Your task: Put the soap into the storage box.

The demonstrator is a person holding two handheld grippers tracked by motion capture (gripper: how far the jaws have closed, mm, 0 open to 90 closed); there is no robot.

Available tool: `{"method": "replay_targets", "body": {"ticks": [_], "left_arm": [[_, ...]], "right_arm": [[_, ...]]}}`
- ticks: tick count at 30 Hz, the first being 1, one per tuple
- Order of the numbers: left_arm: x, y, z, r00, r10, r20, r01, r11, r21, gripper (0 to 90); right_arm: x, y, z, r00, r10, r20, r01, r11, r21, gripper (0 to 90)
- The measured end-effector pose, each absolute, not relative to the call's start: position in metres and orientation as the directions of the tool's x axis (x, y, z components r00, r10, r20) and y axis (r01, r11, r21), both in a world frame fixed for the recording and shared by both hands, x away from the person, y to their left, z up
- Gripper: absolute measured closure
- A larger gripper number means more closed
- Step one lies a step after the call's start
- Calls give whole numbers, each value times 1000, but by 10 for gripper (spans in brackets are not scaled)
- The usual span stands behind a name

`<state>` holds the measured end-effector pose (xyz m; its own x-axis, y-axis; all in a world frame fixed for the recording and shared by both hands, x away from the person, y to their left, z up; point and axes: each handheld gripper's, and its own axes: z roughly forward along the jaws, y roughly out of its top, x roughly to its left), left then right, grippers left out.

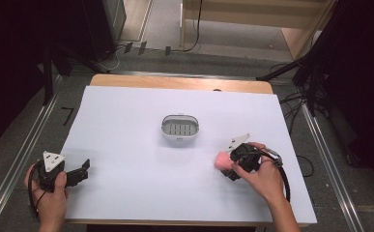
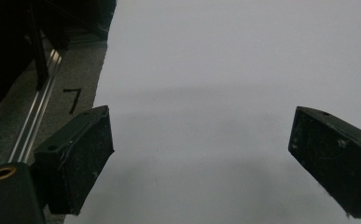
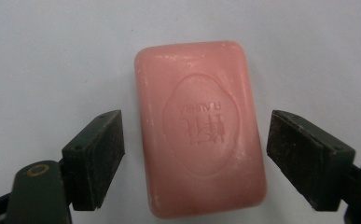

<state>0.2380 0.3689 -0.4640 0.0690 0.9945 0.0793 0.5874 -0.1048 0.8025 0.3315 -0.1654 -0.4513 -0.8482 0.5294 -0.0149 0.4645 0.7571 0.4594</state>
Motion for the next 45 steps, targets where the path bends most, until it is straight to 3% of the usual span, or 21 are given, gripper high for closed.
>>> {"method": "replay_targets", "body": {"ticks": [16,45], "left_arm": [[238,369,-464,67,995,78,589,-102,802,69],[238,370,-464,68,995,74,586,-100,804,69]], "right_arm": [[334,-160,-454,-854,520,-27,458,776,433,357],[340,-151,-436,-907,419,-40,354,812,463,387]]}}
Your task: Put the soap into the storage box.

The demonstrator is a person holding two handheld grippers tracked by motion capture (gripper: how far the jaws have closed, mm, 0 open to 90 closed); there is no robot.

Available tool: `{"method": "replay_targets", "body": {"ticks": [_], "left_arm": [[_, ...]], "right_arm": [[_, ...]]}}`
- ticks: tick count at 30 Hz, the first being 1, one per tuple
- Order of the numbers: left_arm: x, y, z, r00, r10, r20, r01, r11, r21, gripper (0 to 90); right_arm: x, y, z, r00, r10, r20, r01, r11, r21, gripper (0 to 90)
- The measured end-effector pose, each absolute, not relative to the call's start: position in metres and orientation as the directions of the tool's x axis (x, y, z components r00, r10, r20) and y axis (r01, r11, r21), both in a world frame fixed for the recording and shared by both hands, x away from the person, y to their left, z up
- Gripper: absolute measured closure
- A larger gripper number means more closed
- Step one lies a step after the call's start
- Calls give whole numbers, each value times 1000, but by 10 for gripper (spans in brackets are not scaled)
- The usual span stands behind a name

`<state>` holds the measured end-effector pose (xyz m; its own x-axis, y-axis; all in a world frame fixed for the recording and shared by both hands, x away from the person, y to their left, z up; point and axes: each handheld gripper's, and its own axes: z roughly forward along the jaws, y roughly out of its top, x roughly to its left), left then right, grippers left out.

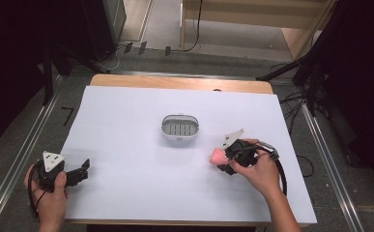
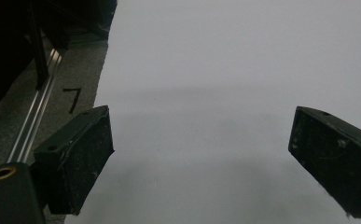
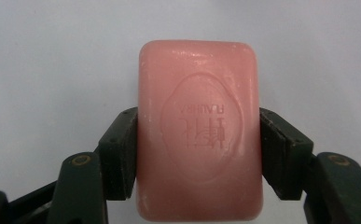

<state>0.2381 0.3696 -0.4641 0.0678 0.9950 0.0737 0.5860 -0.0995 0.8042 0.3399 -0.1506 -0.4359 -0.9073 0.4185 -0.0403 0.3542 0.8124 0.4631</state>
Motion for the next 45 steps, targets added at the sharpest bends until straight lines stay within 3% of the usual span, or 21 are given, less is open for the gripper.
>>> {"method": "replay_targets", "body": {"ticks": [45], "left_arm": [[237,371,-464,68,996,60,576,-88,813,69]], "right_arm": [[380,-90,-392,-963,266,-48,210,847,488,387]]}}
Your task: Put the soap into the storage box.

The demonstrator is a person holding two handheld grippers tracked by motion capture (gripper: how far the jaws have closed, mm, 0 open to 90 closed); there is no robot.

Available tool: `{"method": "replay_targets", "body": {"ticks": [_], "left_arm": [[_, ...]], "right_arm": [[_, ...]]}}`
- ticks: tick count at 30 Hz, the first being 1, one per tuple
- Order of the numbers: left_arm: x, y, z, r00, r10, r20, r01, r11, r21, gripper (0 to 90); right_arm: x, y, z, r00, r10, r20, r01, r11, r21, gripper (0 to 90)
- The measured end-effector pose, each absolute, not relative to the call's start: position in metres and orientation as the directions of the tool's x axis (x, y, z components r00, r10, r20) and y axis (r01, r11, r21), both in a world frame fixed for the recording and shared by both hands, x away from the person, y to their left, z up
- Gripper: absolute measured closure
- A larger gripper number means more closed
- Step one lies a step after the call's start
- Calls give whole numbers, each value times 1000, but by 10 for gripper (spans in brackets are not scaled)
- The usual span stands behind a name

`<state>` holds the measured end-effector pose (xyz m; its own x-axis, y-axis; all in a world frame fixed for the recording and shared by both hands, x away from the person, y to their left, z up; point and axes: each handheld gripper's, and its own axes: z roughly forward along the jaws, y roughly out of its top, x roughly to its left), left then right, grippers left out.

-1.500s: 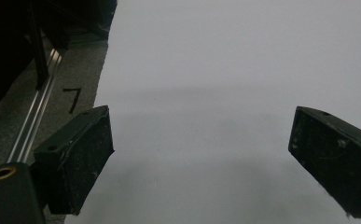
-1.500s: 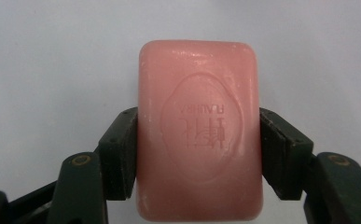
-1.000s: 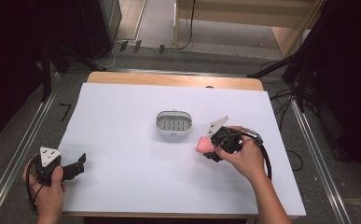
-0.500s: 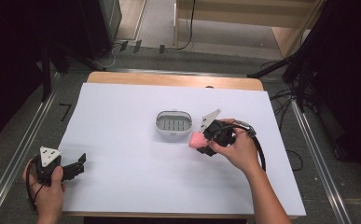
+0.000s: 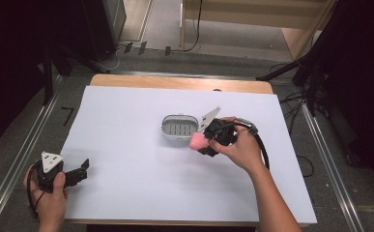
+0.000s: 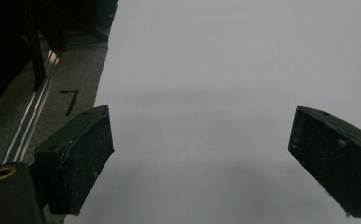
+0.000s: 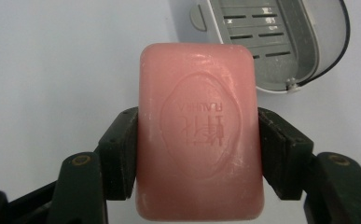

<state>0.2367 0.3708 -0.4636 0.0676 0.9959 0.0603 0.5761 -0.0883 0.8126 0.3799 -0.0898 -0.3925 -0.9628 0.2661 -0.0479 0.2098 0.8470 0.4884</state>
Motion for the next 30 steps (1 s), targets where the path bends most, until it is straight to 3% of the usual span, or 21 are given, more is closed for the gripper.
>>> {"method": "replay_targets", "body": {"ticks": [30], "left_arm": [[237,371,-464,74,996,55,575,-88,813,69]], "right_arm": [[397,-71,-377,-971,232,-63,167,840,516,387]]}}
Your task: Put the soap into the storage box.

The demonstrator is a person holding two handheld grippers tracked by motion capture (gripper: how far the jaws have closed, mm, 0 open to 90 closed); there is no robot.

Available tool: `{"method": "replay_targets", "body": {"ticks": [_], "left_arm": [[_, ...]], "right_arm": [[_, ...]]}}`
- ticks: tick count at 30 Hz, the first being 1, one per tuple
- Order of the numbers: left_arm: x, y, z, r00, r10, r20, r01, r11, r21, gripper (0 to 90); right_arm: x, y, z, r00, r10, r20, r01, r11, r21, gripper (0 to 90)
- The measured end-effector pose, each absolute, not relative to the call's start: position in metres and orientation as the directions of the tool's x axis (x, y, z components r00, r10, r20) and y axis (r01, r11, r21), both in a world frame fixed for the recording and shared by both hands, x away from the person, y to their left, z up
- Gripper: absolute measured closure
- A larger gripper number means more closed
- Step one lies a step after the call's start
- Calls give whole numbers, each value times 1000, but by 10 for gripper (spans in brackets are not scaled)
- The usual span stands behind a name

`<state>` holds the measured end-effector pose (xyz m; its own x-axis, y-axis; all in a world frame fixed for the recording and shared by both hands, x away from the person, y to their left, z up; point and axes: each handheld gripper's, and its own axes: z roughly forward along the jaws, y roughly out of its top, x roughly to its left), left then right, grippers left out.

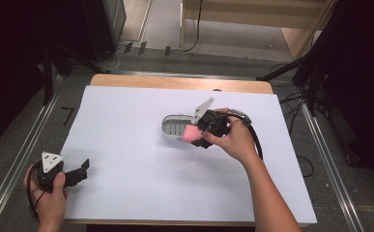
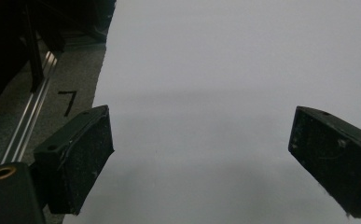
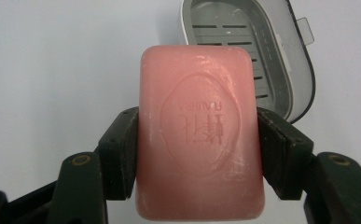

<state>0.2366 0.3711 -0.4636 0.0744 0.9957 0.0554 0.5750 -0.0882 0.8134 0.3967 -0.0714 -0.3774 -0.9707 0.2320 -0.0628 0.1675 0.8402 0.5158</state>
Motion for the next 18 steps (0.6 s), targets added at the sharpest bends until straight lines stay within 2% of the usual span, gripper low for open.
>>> {"method": "replay_targets", "body": {"ticks": [18], "left_arm": [[236,371,-464,75,996,51,573,-85,815,69]], "right_arm": [[410,-59,-367,-976,207,-70,141,843,519,387]]}}
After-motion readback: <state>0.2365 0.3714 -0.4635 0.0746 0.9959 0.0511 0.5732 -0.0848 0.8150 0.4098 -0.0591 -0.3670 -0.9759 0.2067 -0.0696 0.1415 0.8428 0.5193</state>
